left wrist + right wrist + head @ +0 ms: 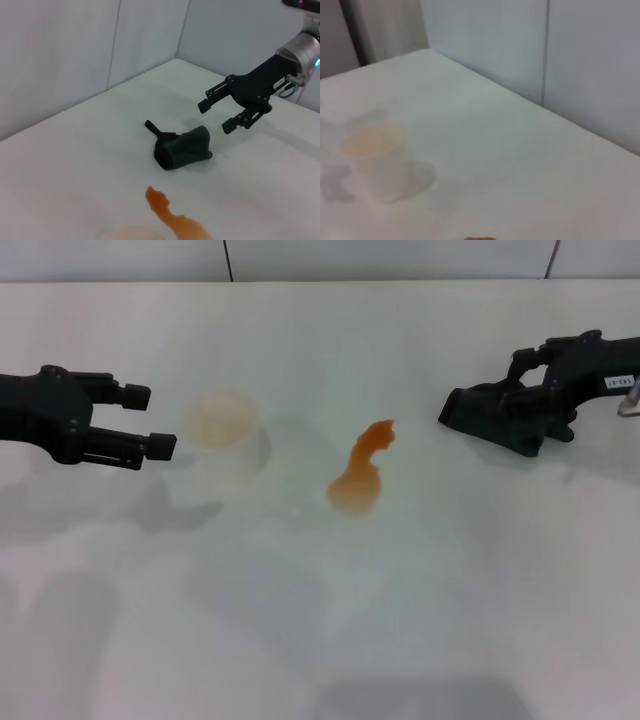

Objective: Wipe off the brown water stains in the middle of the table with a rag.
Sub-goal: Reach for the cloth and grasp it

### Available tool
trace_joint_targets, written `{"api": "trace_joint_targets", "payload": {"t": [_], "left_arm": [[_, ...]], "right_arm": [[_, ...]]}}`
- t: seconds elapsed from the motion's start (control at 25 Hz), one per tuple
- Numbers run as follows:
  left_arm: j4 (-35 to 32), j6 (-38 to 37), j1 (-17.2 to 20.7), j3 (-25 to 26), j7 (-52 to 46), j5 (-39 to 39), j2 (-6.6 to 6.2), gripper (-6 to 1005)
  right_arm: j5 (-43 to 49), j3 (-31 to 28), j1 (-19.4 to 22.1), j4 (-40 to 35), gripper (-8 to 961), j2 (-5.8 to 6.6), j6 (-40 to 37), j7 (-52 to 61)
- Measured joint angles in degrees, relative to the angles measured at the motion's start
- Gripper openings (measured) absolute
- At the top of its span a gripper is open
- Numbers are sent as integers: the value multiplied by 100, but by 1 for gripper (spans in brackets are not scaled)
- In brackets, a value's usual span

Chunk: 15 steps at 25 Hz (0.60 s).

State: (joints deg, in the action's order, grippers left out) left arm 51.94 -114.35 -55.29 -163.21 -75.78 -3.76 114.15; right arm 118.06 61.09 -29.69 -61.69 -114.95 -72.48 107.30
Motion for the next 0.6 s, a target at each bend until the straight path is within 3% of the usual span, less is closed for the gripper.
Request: {"api": "trace_joint_targets", "payload": {"t": [0.6], "left_arm": [[-10, 1, 45, -1, -16, -80, 70, 875]], "right_arm": [[103, 8, -82, 175, 780, 36, 282, 116]]}}
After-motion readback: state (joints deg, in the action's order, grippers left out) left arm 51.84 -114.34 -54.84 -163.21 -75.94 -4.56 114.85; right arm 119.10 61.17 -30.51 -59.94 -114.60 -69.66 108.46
